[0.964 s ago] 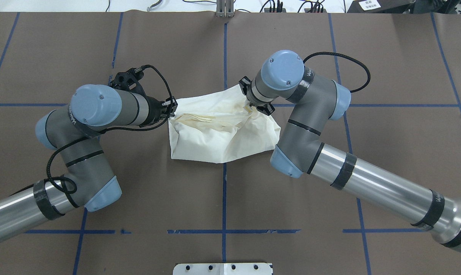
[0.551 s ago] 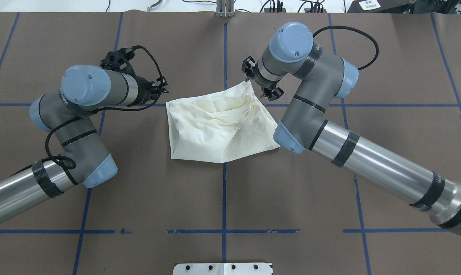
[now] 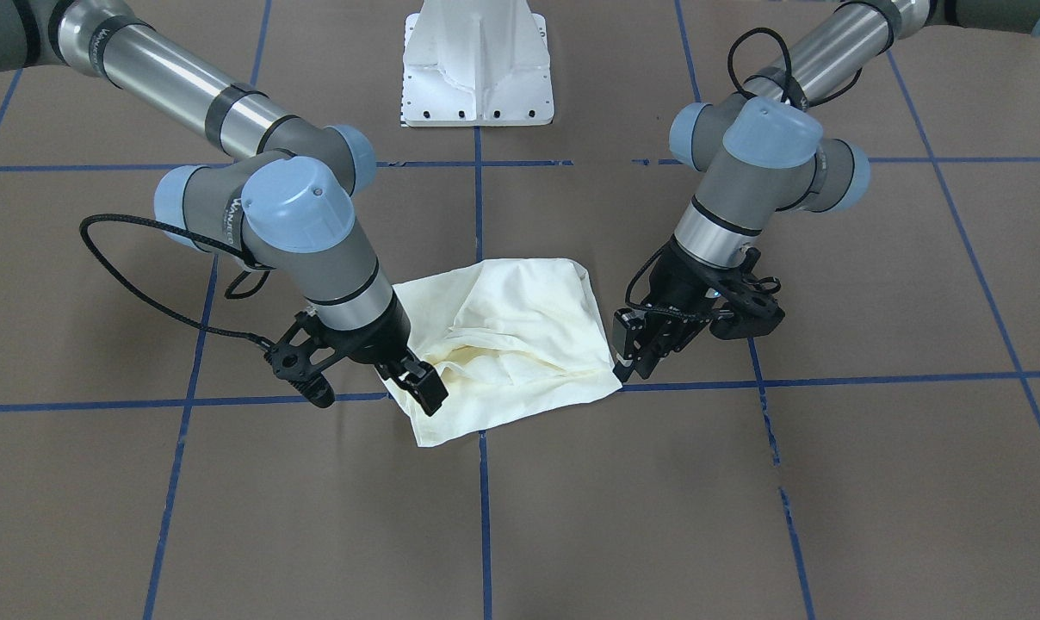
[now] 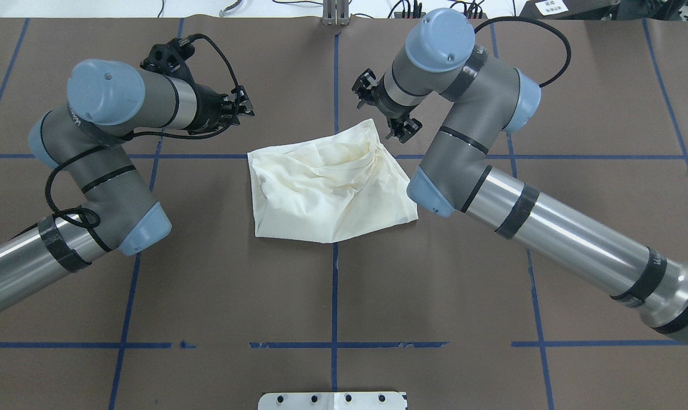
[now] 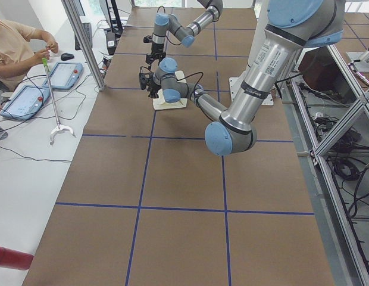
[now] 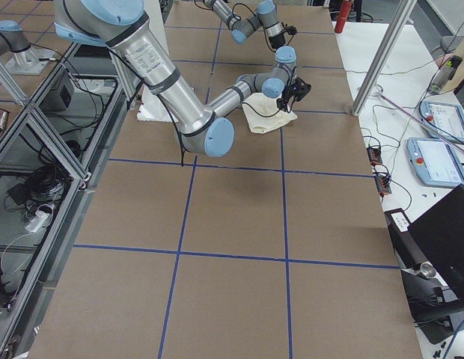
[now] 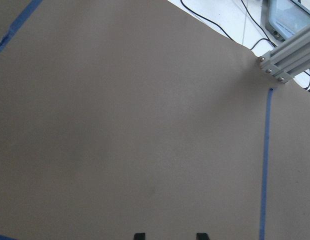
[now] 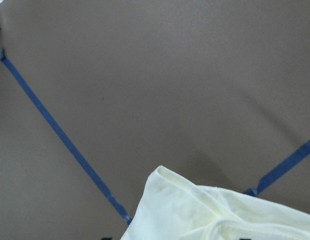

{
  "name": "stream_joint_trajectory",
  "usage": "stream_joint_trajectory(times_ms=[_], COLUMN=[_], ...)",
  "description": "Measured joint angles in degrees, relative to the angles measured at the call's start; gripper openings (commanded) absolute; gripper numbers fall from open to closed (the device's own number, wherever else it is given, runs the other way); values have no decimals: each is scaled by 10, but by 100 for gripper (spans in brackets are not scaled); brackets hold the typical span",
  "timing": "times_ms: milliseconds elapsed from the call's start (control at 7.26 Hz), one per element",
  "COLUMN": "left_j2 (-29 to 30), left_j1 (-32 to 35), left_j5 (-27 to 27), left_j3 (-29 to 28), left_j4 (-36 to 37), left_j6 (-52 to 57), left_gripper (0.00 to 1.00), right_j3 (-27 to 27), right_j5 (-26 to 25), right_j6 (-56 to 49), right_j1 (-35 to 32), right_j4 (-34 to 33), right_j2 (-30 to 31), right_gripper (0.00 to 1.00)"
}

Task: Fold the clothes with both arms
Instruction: 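Lower the right gripper to the far corner while the left gripper moves near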

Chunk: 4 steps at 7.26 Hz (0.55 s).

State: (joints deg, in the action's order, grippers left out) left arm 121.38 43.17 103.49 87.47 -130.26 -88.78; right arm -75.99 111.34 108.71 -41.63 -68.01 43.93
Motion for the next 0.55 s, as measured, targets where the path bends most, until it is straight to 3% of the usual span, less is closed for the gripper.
stream_joint_trajectory(times_ms=[413,551], left_j2=[-12,-15], left_j1=[-30,-38], left_j5=[8,7], left_j3=[35,43], left_j4=[3,3], left_j6=[-2,-2], left_gripper=[52,52], right_j3=[-3,-3], right_j5=[-3,-3], right_j6=[4,6], right_j1=[28,31], right_j4=[0,-2], right_j2=[4,4], right_gripper=[94,89])
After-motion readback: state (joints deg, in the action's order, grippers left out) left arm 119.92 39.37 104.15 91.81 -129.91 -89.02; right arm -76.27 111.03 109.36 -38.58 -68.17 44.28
